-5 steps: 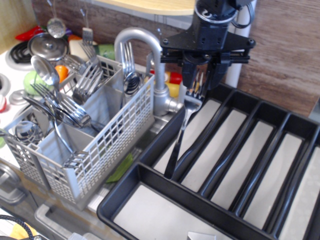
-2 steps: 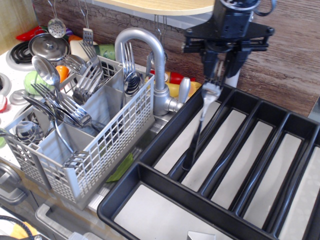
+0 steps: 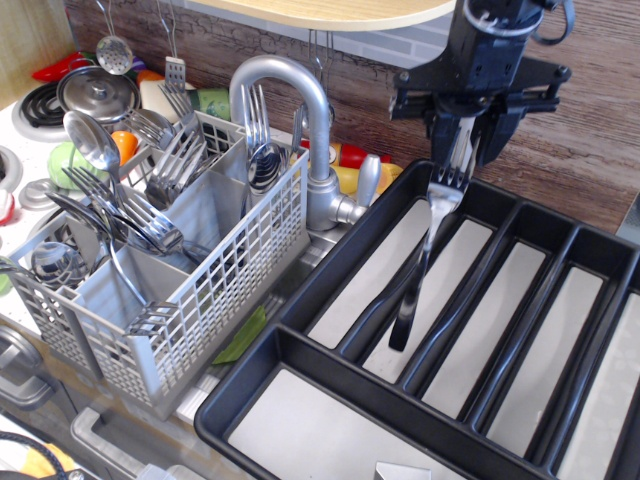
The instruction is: Put fork from basket to tray
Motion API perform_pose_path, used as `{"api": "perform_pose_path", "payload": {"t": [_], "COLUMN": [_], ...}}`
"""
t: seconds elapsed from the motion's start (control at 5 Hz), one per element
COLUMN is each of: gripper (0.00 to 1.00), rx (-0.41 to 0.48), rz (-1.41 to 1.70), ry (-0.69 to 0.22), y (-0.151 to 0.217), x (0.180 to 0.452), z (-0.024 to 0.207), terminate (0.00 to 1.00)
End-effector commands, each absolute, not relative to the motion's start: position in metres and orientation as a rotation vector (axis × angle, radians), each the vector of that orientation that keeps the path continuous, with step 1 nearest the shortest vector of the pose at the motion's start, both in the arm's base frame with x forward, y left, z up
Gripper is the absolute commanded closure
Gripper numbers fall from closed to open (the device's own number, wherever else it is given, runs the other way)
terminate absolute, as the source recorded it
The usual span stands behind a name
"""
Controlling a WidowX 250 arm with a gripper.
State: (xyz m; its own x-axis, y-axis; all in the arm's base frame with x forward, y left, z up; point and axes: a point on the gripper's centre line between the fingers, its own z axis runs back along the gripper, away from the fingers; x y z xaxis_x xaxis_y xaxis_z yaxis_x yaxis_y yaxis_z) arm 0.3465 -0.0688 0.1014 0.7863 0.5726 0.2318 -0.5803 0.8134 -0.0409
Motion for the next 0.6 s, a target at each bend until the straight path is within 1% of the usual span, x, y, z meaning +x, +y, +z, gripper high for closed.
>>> {"api": "perform_pose_path", "payload": {"t": [0.0, 0.2, 0.4], "gripper": [1.0, 0.0, 0.0], "rx": [-0.004, -0.01, -0.01], "rz": [0.583, 0.584, 0.584], "ry": [-0.209, -0.228, -0.228], "y": [-0.0649, -0.0662, -0.0662], "x": [0.3474, 0.3462, 0.3462], "z": [0.1076, 0.1019, 0.1019], "terminate": [0.0, 0.0, 0.0]}}
